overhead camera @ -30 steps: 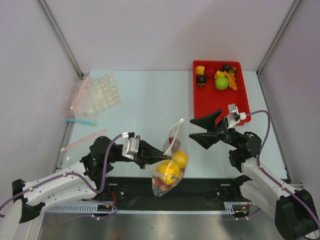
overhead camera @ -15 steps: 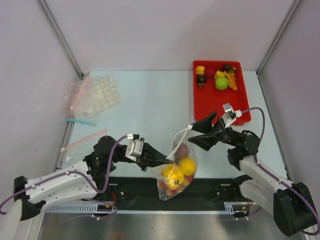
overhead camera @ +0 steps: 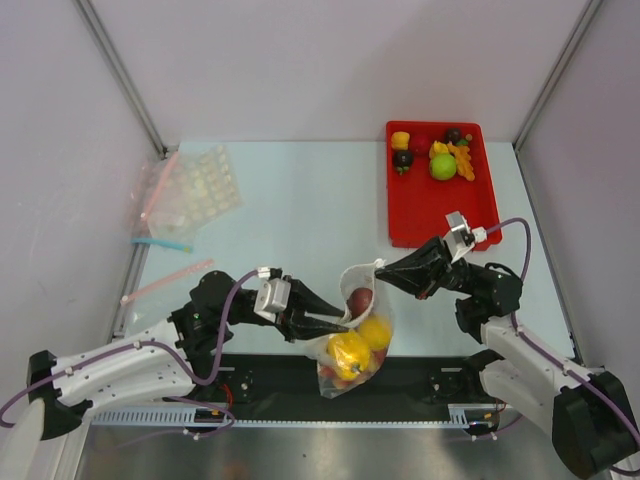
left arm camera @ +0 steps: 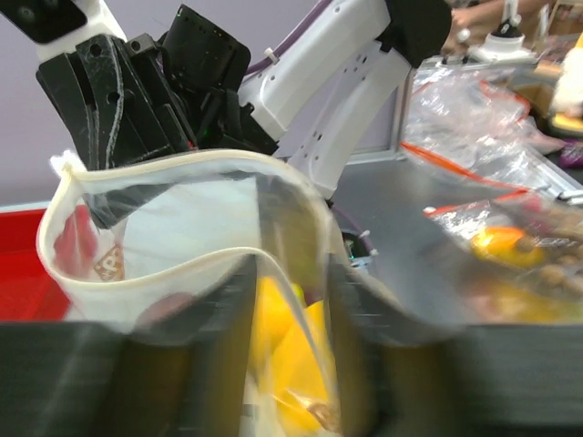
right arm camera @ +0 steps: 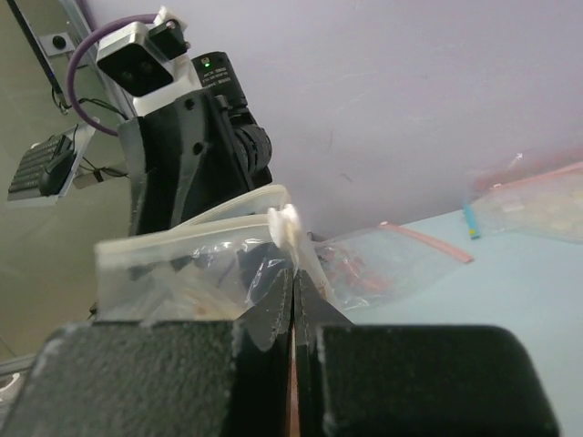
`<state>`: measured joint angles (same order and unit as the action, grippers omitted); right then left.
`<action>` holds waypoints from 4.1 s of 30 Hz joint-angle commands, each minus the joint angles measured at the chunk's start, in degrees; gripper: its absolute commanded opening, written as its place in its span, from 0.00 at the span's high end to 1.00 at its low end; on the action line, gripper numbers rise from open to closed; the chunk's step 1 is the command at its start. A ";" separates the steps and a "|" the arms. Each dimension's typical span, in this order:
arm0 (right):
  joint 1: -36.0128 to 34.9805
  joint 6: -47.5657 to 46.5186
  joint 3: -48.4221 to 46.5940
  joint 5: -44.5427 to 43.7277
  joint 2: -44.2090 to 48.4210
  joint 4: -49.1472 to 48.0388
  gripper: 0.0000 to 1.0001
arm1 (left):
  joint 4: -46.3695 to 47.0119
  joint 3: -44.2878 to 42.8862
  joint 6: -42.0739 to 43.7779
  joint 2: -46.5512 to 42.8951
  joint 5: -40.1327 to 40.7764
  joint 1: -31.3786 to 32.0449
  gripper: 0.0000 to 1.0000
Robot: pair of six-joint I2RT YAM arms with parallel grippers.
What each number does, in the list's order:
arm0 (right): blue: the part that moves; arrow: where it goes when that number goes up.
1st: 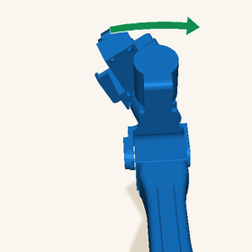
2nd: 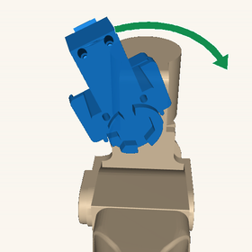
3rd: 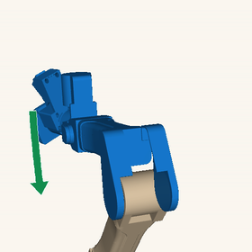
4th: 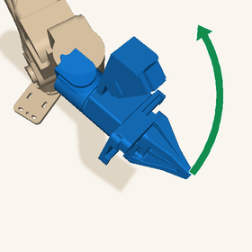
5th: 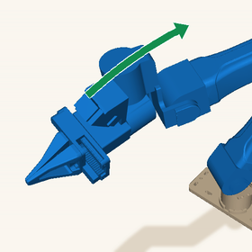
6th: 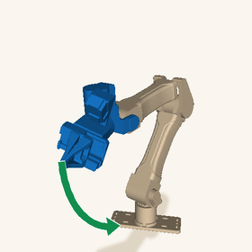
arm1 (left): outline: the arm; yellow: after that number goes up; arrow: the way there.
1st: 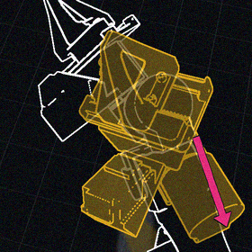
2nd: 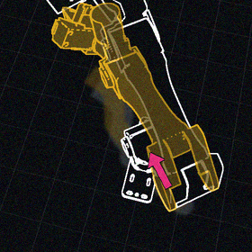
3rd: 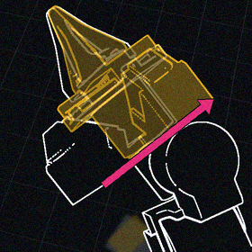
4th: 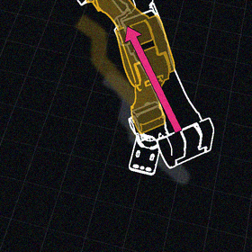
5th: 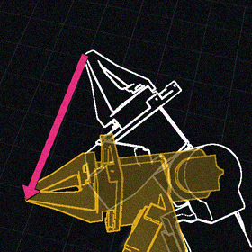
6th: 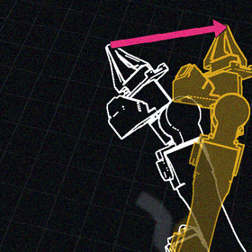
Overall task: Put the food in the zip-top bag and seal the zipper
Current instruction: Zip the zipper food storage bag at the center of the board.
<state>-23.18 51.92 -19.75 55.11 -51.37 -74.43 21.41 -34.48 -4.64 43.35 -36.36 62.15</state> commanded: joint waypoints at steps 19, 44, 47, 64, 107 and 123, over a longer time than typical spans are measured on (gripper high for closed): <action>-16.81 -35.39 -18.13 -18.61 7.00 52.53 1.00 | -13.14 -10.60 4.47 -0.20 35.04 5.87 0.15; -20.41 -36.01 -21.56 -17.93 0.93 55.98 1.00 | -14.11 -10.61 9.65 2.88 38.73 7.55 0.43; -20.50 -36.10 -21.47 -17.23 0.93 55.54 1.00 | -14.38 -10.78 9.57 3.05 38.73 7.55 0.53; -20.50 -35.75 -21.30 -15.30 1.63 54.92 1.00 | -14.12 -9.47 11.85 2.53 43.39 7.55 0.56; -24.45 -46.20 -20.41 -16.17 4.71 58.61 0.78 | -18.95 -13.42 8.95 1.91 39.79 9.39 1.00; -27.01 -47.97 -22.00 -18.29 4.09 61.78 1.00 | -18.25 -12.46 9.21 0.59 39.61 9.48 0.65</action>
<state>-49.76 3.62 -39.16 36.67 -48.25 -11.73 0.95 -45.19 5.26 45.30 2.94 71.31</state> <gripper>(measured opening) 0.009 0.251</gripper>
